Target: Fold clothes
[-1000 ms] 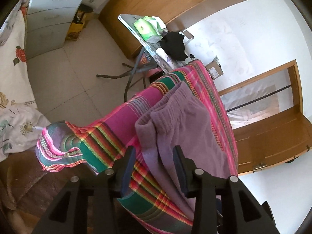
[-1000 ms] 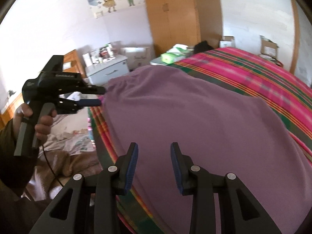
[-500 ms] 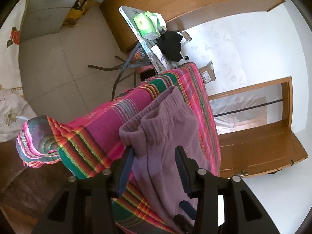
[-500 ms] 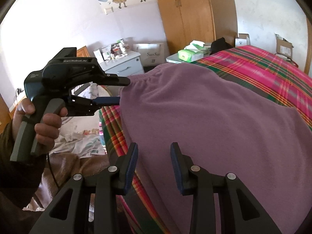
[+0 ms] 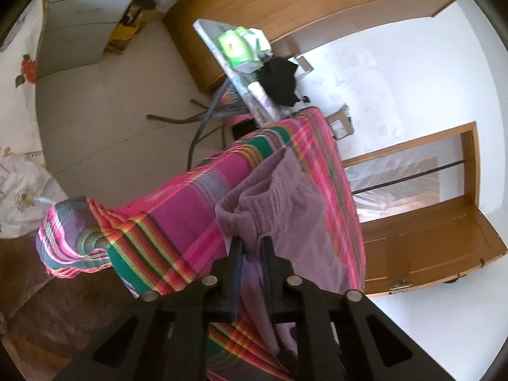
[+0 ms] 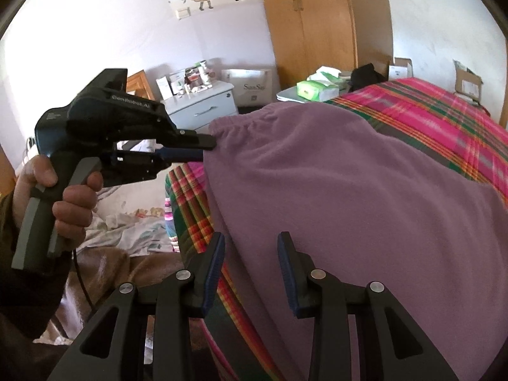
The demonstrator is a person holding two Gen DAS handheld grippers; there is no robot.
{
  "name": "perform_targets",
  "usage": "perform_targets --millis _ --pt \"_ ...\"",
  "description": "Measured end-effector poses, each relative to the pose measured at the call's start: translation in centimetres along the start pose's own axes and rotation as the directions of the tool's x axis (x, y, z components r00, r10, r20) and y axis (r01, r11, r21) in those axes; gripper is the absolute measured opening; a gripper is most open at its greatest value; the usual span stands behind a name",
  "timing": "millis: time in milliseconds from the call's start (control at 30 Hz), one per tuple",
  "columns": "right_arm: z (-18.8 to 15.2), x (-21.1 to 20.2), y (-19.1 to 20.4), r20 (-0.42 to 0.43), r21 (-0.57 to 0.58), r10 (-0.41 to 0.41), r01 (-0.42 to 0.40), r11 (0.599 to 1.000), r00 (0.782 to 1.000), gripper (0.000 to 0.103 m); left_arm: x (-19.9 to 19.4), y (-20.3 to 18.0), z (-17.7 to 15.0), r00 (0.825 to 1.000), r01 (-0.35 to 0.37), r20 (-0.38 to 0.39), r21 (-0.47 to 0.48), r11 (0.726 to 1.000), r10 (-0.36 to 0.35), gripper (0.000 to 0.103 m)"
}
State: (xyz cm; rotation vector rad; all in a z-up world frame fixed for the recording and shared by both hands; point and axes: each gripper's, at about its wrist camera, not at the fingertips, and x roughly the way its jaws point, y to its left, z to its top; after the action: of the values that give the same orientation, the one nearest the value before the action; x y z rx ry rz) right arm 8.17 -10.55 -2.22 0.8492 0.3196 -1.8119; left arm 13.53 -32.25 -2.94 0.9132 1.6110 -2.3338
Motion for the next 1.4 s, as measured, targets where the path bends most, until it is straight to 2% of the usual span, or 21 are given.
perform_targets --millis 167,300,367,533,600,700,733,800,833,900,967,1033,1167,1267,1400 --pt "1.2 0.8 1.7 0.025 -0.082 -0.034 0.036 0.996 0.999 0.036 -0.4 -0.5 0.1 1.0 0.019 -0.008 0.009 1.0 -0.019 0.012" --pt "2.9 2.4 4.0 0.055 -0.19 -0.063 0.072 0.979 0.997 0.036 -0.5 -0.2 0.1 0.999 0.034 -0.026 -0.006 0.999 -0.035 0.012" --pt "3.5 3.8 4.8 0.056 -0.224 -0.116 0.125 0.967 0.992 0.036 -0.7 0.0 0.2 0.999 0.037 -0.026 -0.011 0.999 -0.038 0.012" --pt "4.5 6.2 5.8 0.032 -0.253 -0.171 0.173 0.952 0.985 0.036 -1.3 0.4 0.3 0.999 0.047 -0.014 -0.019 0.999 -0.047 0.006" --pt "4.8 7.1 6.1 0.024 -0.257 -0.201 0.201 0.945 0.979 0.036 -1.4 0.4 0.4 0.997 0.074 -0.016 -0.021 0.997 -0.075 0.006" --pt "5.3 8.3 6.1 -0.01 -0.234 -0.226 0.218 0.948 0.974 0.027 -1.2 0.3 0.5 0.998 0.058 -0.029 -0.01 0.998 -0.059 0.006" --pt "5.4 8.4 6.0 -0.005 -0.227 -0.228 0.221 0.949 0.974 0.027 -1.1 0.4 0.5 0.998 0.059 -0.034 -0.015 0.998 -0.059 0.006" --pt "5.4 8.5 5.9 0.005 -0.225 -0.237 0.232 0.946 0.972 0.019 -1.3 0.9 0.6 0.998 0.059 -0.027 -0.037 0.998 -0.06 0.006" --pt "5.4 8.5 5.9 0.011 -0.23 -0.242 0.238 0.944 0.97 0.018 -1.4 1.1 0.7 0.998 0.055 -0.018 -0.049 0.997 -0.056 0.008" --pt "5.1 8.3 5.9 0.028 -0.232 -0.233 0.233 0.944 0.972 0.01 -1.8 1.6 1.0 0.999 0.047 0.004 -0.074 0.996 -0.047 0.013" --pt "5.0 8.0 6.0 0.053 -0.237 -0.236 0.242 0.941 0.97 0.007 -1.9 1.8 1.3 0.999 0.05 0.014 -0.092 0.995 -0.049 0.027" --pt "5.0 7.6 5.9 0.08 -0.226 -0.239 0.252 0.941 0.968 0.006 -1.8 2.1 1.4 0.998 0.063 0.01 -0.119 0.991 -0.062 0.032" --pt "4.9 6.2 5.7 0.157 -0.207 -0.268 0.297 0.932 0.951 0.006 -1.6 2.4 2.0 0.995 0.095 0.015 -0.146 0.985 -0.094 0.037" --pt "4.7 5.9 5.3 0.164 -0.197 -0.26 0.29 0.936 0.952 0.006 -1.3 2.2 3.0 0.991 0.133 0.017 -0.138 0.982 -0.132 0.044" --pt "4.4 4.7 5.0 0.193 -0.166 -0.243 0.276 0.947 0.951 0.006 0.5 2.0 4.1 0.987 0.141 -0.057 -0.153 0.978 -0.151 0.045"
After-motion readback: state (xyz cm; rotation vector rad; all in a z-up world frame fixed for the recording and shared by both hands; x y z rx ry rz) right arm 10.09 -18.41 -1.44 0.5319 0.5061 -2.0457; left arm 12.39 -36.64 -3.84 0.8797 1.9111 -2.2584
